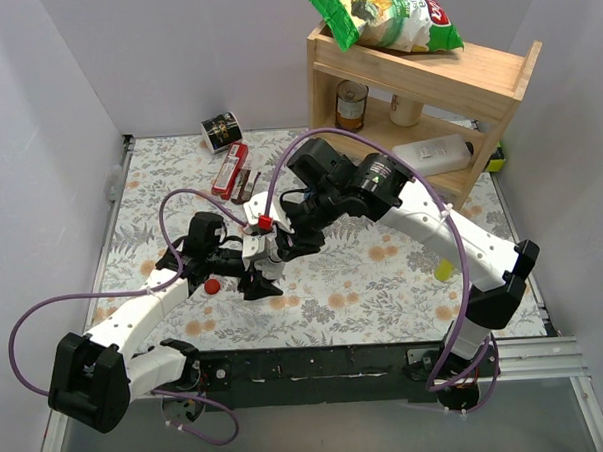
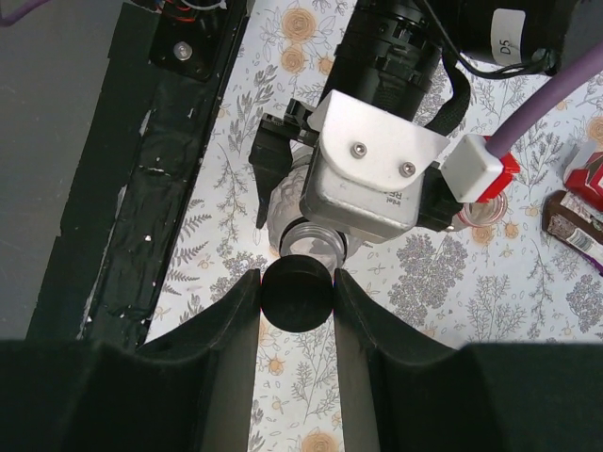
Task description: Screw on the bottle caps
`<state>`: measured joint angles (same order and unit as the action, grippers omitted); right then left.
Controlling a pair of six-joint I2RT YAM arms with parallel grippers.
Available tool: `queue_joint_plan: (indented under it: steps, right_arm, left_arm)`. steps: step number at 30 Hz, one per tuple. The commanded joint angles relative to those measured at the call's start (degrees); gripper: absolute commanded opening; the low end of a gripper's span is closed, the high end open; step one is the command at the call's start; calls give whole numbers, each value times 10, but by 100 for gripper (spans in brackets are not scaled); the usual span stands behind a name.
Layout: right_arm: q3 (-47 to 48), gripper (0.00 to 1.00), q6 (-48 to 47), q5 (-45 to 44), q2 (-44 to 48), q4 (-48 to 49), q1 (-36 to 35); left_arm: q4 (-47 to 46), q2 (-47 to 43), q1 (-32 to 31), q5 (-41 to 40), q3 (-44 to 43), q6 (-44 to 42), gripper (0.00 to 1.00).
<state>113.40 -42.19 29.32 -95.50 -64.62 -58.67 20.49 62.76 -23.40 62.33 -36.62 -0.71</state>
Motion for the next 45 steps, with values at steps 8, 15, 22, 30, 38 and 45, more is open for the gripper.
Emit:
queue_joint_plan:
  steps: [8, 15, 22, 30, 38, 45]
  right_arm:
    - [-2, 30, -1, -17, 5, 31, -16]
    - [-20, 30, 0, -55, 15, 67, -21]
    - [-22, 30, -8, -43, 11, 45, -22]
    - [-17, 29, 11, -54, -7, 13, -22]
    - [22, 29, 94, -63, -47, -22, -21]
    - [66, 27, 128, -75, -83, -71, -21]
  left_arm:
    - [-39, -24, -2, 19, 6, 38, 0]
    - [-41, -22, -2, 21, 3, 42, 0]
    - [-47, -23, -2, 19, 2, 46, 0]
    - [-127, -41, -2, -3, 22, 116, 0]
    - [-227, -72, -2, -76, 52, 188, 0]
    - [-241, -78, -3, -89, 67, 202, 0]
